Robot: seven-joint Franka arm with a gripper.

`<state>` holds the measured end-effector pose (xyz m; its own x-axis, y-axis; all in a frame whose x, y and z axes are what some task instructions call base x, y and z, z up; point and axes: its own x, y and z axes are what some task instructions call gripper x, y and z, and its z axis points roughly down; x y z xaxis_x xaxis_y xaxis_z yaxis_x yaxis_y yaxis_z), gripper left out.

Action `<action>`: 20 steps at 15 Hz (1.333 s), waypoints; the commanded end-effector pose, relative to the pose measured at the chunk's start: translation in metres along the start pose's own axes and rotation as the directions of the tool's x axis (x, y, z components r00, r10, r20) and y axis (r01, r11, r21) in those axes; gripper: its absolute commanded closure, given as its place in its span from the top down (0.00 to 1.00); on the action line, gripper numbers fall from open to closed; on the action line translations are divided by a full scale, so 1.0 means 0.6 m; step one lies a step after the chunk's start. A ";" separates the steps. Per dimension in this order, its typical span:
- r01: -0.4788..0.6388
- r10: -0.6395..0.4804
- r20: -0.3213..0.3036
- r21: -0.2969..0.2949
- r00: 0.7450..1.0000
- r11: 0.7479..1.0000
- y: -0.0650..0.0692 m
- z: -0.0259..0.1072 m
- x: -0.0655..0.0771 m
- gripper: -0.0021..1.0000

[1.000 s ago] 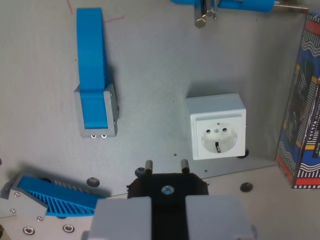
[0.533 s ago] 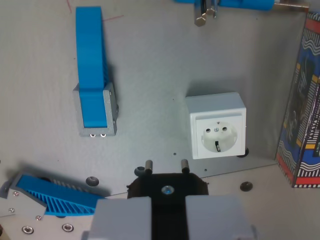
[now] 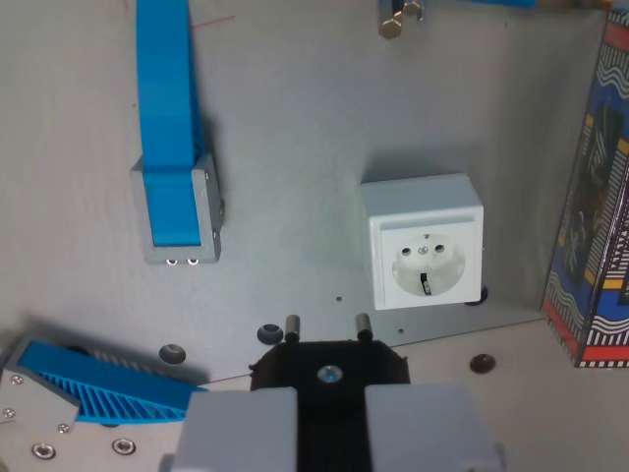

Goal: Move above the white socket

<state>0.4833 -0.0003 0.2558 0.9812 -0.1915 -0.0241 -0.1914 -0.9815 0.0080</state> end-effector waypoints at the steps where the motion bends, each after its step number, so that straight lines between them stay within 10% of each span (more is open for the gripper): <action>1: 0.030 -0.028 -0.081 0.020 0.996 0.999 0.013 0.022 -0.007 0.00; 20: 0.065 -0.063 -0.092 0.018 0.994 0.998 0.057 0.137 -0.059 0.00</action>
<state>0.4431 -0.0221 0.1817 0.9864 -0.1620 -0.0288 -0.1619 -0.9868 0.0038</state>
